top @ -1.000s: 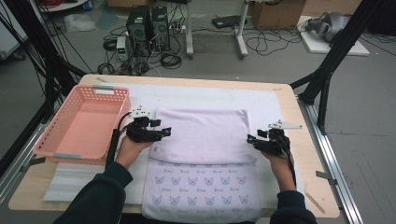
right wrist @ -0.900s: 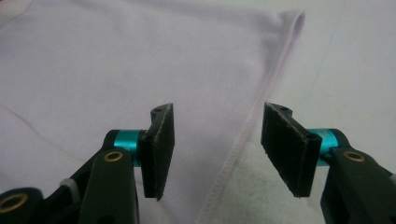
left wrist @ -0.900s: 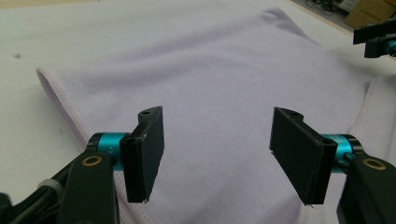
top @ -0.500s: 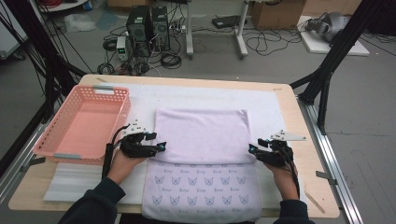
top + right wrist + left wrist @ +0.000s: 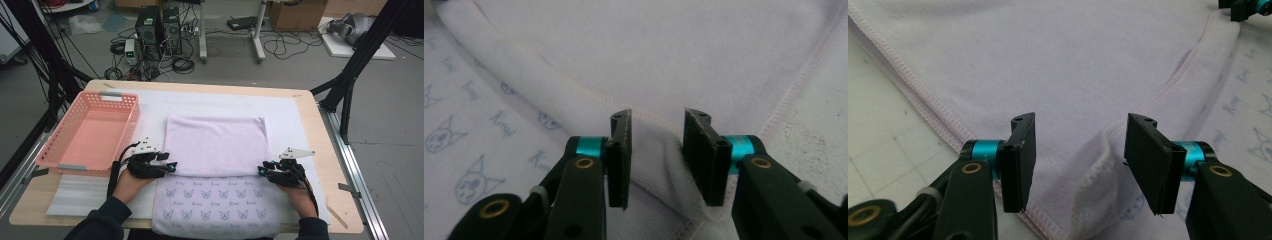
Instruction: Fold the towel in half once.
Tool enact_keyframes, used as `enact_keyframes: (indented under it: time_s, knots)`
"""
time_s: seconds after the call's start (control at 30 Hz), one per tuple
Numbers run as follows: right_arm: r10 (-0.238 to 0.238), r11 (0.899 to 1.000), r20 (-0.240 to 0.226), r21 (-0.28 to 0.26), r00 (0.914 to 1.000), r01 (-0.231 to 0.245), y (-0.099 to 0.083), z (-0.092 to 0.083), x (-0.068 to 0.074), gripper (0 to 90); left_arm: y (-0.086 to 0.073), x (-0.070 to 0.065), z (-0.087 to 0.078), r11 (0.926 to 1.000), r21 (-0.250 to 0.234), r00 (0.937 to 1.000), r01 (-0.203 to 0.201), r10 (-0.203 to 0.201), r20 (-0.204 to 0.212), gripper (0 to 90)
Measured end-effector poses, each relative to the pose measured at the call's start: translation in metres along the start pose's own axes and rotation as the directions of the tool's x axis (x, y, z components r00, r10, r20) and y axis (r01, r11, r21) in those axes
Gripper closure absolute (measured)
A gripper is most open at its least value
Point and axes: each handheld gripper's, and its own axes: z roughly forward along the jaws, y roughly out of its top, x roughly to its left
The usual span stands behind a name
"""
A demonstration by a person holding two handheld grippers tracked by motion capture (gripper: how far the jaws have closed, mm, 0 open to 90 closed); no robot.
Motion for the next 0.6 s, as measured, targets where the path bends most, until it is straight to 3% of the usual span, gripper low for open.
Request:
enact_keyframes:
  time_s: [0.1,0.17,0.3,0.43,0.53,0.6]
  knots:
    - [-0.003,1.000,0.007,0.001,1.0000,0.003,-0.002,-0.002,-0.002,75.9,-0.003,-0.005,0.000,0.9992,0.027,0.9995,-0.029,0.029,0.008,55.8]
    - [-0.011,1.000,0.011,0.008,0.9999,0.010,-0.004,-0.004,-0.002,83.9,-0.006,-0.009,0.001,0.9959,0.056,0.9975,-0.071,0.071,0.003,67.2]
    - [-0.019,1.000,0.007,0.010,0.9998,0.019,-0.005,-0.009,0.001,86.3,-0.008,-0.016,-0.002,0.9911,0.070,0.9926,-0.114,0.116,-0.035,85.5]
    - [-0.041,0.999,0.000,0.005,0.9992,0.041,-0.007,-0.015,0.006,87.1,-0.011,-0.024,-0.010,0.9916,0.038,0.9910,-0.124,0.125,-0.047,86.3]
    - [-0.041,0.999,-0.004,-0.005,0.9992,0.041,-0.011,-0.021,0.010,87.3,-0.013,-0.029,-0.018,0.9946,-0.011,0.9934,-0.103,0.103,-0.050,86.3]
    - [-0.031,0.999,-0.009,-0.013,0.9995,0.031,-0.014,-0.026,0.013,87.4,-0.014,-0.033,-0.023,0.9925,-0.039,0.9917,-0.116,0.114,-0.059,86.3]
